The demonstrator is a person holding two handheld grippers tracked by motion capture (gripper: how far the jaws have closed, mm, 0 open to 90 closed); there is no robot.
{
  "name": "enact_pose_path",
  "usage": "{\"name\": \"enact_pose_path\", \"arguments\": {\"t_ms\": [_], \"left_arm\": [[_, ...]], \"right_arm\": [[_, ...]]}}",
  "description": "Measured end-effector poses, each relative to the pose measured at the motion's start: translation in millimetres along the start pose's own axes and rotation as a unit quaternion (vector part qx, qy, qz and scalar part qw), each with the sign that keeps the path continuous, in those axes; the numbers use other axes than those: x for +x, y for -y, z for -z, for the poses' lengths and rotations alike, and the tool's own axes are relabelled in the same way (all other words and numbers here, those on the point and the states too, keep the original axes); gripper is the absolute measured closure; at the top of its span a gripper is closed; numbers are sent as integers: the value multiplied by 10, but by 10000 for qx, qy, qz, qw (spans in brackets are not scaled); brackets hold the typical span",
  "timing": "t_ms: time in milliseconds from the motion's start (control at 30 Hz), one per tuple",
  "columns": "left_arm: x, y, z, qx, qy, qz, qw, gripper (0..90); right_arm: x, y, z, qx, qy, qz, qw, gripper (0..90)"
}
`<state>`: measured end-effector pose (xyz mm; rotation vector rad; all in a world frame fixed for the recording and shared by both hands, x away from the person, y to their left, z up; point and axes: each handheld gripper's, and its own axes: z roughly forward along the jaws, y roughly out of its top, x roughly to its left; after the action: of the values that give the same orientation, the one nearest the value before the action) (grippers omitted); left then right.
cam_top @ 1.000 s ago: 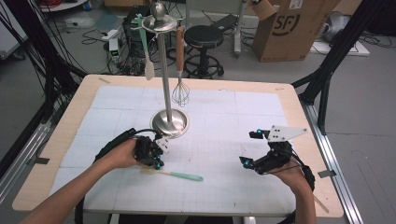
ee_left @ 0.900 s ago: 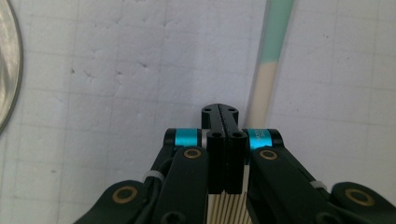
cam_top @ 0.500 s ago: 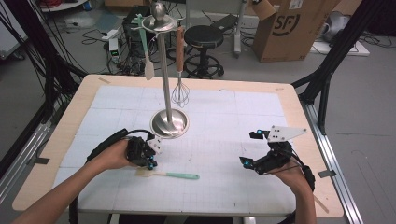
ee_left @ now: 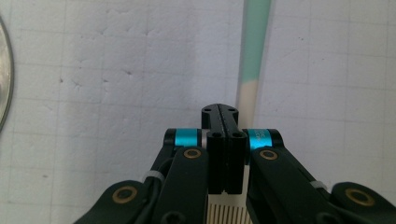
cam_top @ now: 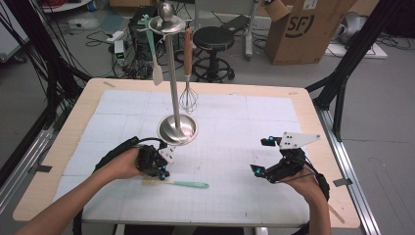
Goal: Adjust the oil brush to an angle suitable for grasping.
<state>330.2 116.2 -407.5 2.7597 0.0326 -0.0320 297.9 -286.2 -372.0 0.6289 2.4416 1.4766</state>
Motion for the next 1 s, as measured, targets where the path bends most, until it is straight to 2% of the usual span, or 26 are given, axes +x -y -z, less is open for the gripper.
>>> {"name": "enact_pose_path", "arguments": {"t_ms": [367, 567, 1000], "left_arm": [[-9, 17, -35, 197, 12, -27, 9998, 898], [-31, 43, -3, 243, -70, -71, 9997, 899], [-60, 185, 45, 298, -103, -35, 9995, 899]], "right_arm": [[3, 1, 3, 17, 3, -7, 10000, 0], [-2, 1, 11, -18, 6, 8, 10000, 0], [5, 1, 21, 0, 20, -33, 10000, 0]]}}
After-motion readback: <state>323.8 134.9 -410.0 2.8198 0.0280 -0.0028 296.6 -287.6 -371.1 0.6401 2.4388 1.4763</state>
